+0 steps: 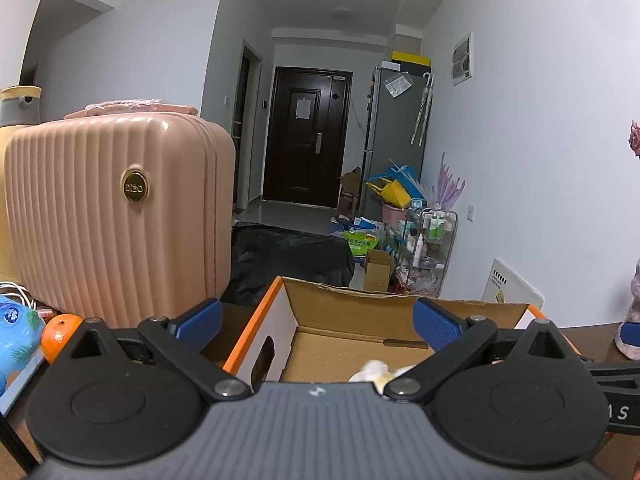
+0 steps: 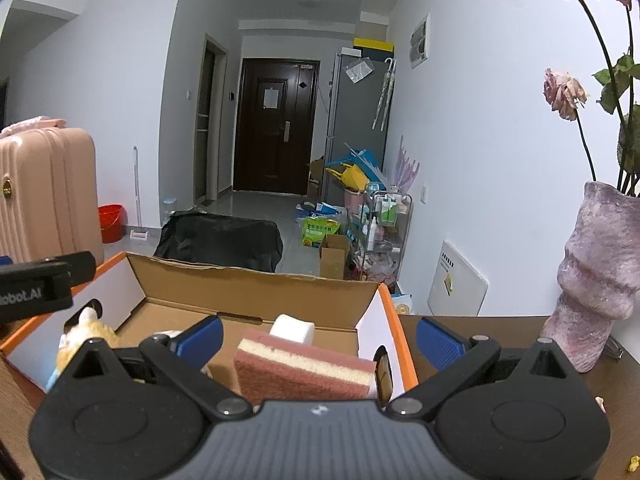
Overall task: Organize soft objects
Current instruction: 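Open the right tool releasing the pink sponge into the box while the left tool drops the sheep plush inside, then move both open tools back from the box toward the lavender items on the table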
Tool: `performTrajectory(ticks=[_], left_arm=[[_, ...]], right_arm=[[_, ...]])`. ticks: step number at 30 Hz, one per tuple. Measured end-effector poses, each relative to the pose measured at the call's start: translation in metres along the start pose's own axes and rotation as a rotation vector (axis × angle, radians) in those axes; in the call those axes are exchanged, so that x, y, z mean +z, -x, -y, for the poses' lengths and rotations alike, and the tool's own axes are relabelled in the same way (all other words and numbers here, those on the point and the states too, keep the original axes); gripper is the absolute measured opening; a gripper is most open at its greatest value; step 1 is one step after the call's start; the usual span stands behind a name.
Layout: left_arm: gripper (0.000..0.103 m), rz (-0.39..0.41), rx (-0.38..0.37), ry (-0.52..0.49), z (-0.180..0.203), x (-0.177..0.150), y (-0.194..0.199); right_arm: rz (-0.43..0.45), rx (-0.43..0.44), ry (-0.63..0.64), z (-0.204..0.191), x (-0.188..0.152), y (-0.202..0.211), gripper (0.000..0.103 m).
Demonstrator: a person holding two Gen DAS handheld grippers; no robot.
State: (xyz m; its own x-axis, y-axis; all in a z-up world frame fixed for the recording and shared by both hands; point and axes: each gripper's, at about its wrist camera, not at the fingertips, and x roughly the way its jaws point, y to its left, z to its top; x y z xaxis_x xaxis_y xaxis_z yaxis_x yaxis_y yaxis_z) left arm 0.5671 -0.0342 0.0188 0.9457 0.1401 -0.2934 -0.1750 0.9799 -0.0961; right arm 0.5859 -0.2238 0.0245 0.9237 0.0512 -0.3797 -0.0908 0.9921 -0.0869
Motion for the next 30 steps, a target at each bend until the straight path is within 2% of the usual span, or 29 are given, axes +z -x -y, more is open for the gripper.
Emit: performTrajectory(ticks=[10,30], left_arm=[[0.103,0.010,-0.005,-0.012,-0.004,-0.002,0.019],[0.103,-0.004,-0.001,-0.057,-0.022,-0.024,0.081]], right_arm=[[0.021,0.000,-0.003,0.002,-0.003,0.018,0.103],[0.023,0.009,-0.044,0.009,-0.034,0.076,0.103]])
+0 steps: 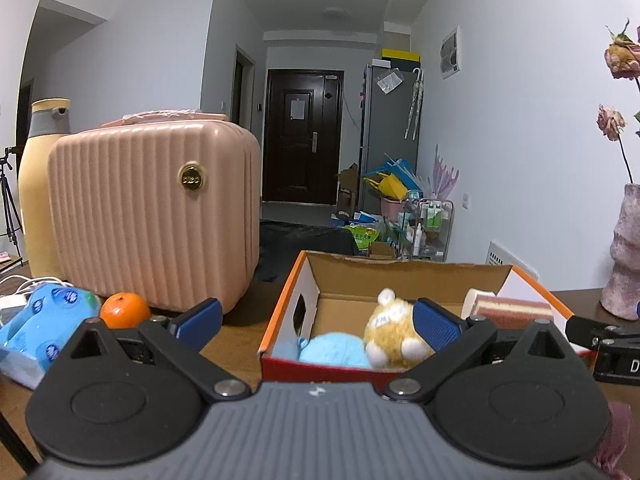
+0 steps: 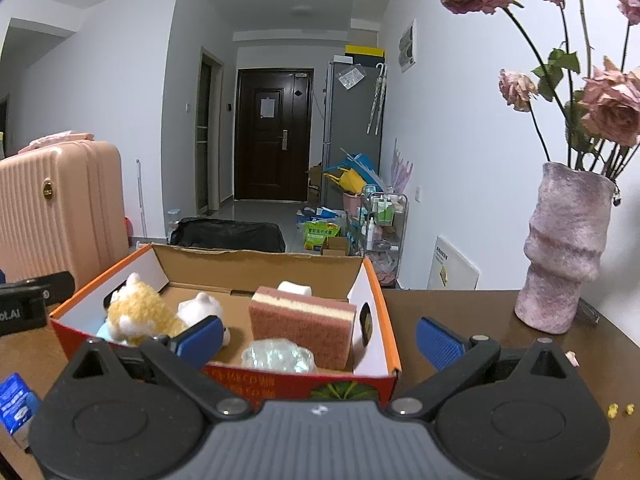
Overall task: Organize soft objects
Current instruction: 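Move both open tools back from the box toward the lavender items on the table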
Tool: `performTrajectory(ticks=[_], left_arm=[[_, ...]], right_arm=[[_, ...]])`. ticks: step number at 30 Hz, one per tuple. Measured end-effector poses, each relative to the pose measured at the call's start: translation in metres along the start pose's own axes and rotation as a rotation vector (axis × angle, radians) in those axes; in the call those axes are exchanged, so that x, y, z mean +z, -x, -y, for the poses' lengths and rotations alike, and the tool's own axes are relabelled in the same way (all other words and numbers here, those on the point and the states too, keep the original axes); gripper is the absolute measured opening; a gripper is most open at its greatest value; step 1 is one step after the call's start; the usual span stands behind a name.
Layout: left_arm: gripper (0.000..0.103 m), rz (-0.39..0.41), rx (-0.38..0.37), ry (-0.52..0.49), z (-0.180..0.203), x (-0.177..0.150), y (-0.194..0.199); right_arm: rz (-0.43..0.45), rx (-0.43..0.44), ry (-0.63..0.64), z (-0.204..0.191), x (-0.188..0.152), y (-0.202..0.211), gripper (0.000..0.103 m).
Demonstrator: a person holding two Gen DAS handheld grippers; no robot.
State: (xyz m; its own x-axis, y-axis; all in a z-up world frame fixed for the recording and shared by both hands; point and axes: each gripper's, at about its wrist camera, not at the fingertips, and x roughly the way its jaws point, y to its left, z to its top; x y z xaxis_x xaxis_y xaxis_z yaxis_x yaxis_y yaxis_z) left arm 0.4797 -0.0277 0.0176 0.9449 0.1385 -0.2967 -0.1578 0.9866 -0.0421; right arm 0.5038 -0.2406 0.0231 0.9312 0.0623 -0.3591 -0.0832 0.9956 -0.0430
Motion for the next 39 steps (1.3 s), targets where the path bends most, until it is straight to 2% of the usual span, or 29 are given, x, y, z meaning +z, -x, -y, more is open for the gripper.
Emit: performTrajectory(ticks=[25,39], left_arm=[[0.103,-0.025,0.009,-0.021,-0.027,-0.034,0.088],[0.103,-0.037,0.007,-0.019,-0.047,-0.050,0.134]], right_arm=[[-0.013,0.019,-0.037,-0.006,-0.044,0.090,0.103],[0.010,0.040,-0.040,-0.018,-0.068,0.143,0.103]])
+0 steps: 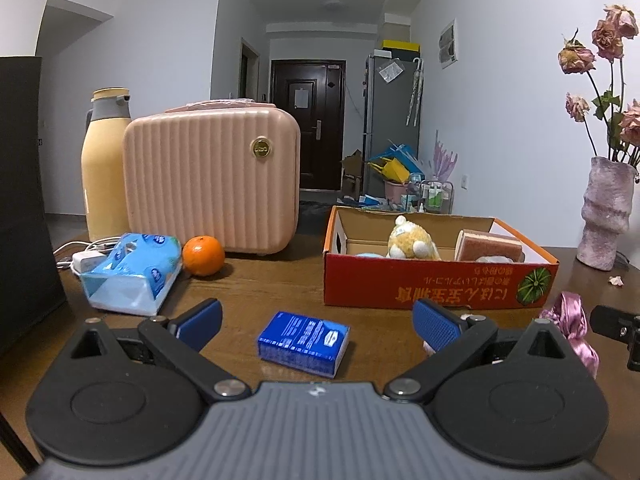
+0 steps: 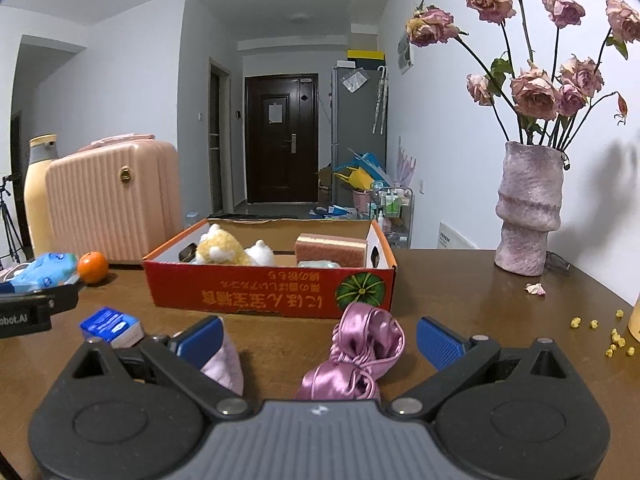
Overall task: Organize soft objects
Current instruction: 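Move both open tools back from the box toward the lavender items on the table, then lower the right tool over the lavender sachet and close on it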
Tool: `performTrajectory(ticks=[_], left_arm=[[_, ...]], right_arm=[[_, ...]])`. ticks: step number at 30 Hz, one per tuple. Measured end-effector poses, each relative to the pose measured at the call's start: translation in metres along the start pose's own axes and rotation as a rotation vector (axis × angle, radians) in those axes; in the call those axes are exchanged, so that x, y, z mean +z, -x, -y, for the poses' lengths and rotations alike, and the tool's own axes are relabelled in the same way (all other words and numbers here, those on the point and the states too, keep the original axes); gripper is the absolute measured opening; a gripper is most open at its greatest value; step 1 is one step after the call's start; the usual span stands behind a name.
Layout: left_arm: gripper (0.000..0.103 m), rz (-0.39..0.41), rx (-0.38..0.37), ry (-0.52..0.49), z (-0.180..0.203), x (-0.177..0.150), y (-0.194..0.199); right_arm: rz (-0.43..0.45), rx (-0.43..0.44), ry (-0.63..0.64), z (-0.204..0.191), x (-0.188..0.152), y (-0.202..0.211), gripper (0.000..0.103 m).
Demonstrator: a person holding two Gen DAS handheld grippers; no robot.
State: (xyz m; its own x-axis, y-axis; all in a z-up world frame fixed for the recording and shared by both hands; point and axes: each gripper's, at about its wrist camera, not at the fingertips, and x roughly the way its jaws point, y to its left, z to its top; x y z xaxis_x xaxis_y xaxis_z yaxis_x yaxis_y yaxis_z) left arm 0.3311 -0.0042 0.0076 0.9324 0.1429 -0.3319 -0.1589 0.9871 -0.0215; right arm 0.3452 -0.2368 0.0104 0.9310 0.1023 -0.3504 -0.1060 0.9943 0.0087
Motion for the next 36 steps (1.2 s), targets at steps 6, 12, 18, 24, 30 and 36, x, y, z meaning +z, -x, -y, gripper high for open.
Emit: performTrajectory(ticks=[6,12,18,24,30,36], left_arm=[[0.103,0.004,-0.018,-0.013,-0.006,-0.009,0.022],[0.103,-0.006,-0.038,-0.021,-0.013,-0.017,0.039],[0.103,-0.017,-0.056,-0.046,-0.019,-0.028,0.055],[0.103,-0.030,-0.062,-0.053,-0.030,-0.037,0.069],[0.103,-0.072,-0.051,-0.077,-0.042,-0.048,0.073],[0.103,-0.089,-0.042,-0.055,-0.051,-0.050,0.074]], right_arm=[[0.006,0.012,0.014,-0.007,-0.012,0.019,0.103],[-0.002,0.028,0.014,-0.012,-0.023,0.034,0.103],[-0.016,0.033,0.036,-0.019,-0.036,0.046,0.103],[-0.034,0.066,0.053,-0.027,-0.048,0.057,0.103],[-0.045,0.089,0.078,-0.036,-0.060,0.067,0.103],[-0.046,0.098,0.098,-0.040,-0.063,0.069,0.103]])
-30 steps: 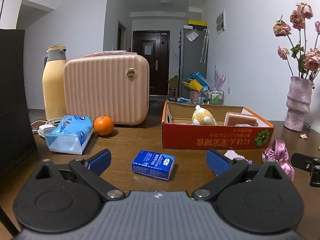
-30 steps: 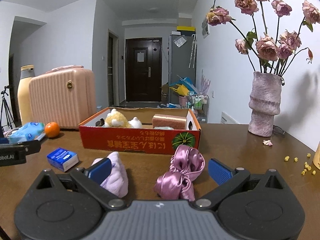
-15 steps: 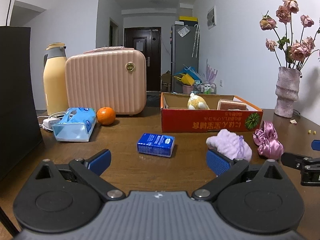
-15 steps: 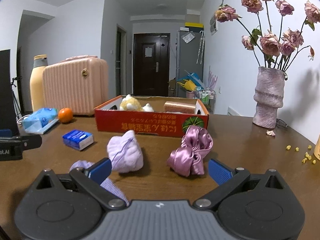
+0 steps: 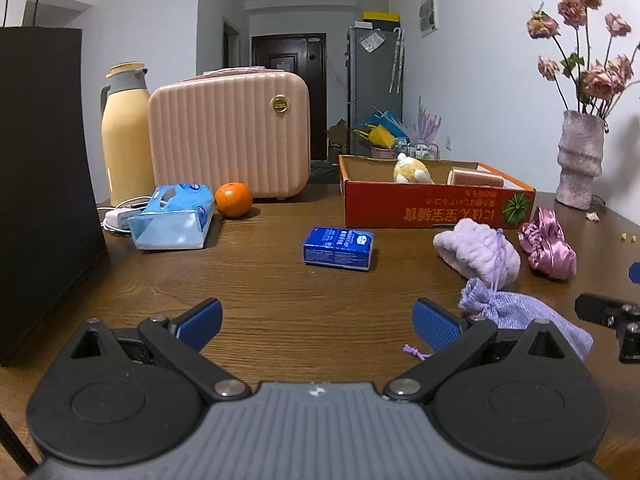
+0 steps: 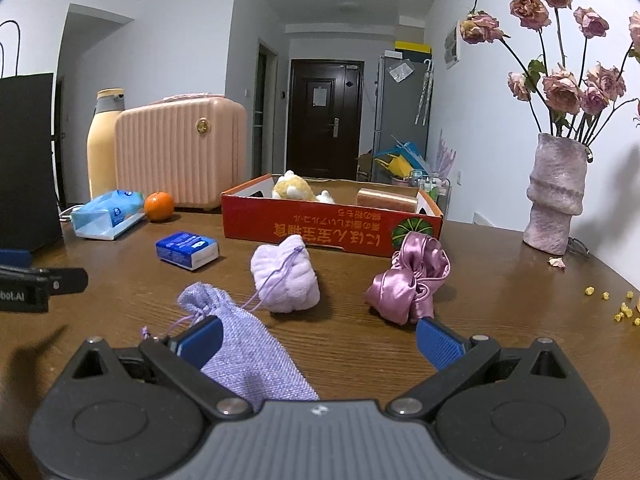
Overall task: Organize soft objects
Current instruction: 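Lower the right tool over the lavender sachet and close on it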
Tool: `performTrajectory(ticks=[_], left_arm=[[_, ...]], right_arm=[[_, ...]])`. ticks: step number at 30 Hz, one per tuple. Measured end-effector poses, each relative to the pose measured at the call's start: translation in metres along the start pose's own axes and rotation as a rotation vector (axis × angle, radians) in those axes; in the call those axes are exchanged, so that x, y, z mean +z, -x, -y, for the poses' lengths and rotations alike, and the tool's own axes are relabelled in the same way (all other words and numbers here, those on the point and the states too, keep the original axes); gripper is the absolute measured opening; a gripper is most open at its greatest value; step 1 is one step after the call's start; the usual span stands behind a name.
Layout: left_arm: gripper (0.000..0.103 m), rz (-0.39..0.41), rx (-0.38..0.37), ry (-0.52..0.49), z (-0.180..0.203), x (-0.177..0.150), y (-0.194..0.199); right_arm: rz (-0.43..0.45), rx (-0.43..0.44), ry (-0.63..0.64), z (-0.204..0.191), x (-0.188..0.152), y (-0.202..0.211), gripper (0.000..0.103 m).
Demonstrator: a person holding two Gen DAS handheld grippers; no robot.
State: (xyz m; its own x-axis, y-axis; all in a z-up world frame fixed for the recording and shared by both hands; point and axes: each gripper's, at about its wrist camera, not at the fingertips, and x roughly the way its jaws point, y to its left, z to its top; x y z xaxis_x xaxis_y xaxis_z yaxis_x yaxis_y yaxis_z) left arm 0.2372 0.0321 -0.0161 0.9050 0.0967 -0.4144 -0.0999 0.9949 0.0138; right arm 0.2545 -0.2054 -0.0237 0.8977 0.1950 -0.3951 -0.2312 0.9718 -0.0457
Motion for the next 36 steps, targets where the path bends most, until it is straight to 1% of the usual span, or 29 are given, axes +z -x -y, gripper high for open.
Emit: performTrajectory(ticks=[6,10,17,24,28,36], left_arm=[[0.103,-0.010,-0.001,0.008,-0.001,0.001,-0.001],[0.103,-0.025,0.005,0.011,-0.002,0.000,-0.003],[0.103,-0.038,0.015,0.014,-0.003,0.000,-0.006],[0.103,-0.051,0.018,0.023,-0.004,0.000,-0.008],[0.103,-0.053,0.018,0.024,-0.004,0.000,-0.008],[0.103,-0.050,0.015,0.027,-0.004,0.000,-0.008]], right_arm=[[-0.002,0.007,0.000,-0.001,0.000,0.000,0.103],[-0.010,0.033,0.008,-0.004,-0.001,-0.003,0.103],[-0.084,0.106,0.060,-0.023,-0.004,-0.019,0.103],[-0.163,0.141,0.093,-0.042,-0.007,-0.039,0.103],[-0.199,0.153,0.097,-0.046,-0.006,-0.048,0.103],[-0.254,0.161,0.059,-0.045,-0.004,-0.065,0.103]])
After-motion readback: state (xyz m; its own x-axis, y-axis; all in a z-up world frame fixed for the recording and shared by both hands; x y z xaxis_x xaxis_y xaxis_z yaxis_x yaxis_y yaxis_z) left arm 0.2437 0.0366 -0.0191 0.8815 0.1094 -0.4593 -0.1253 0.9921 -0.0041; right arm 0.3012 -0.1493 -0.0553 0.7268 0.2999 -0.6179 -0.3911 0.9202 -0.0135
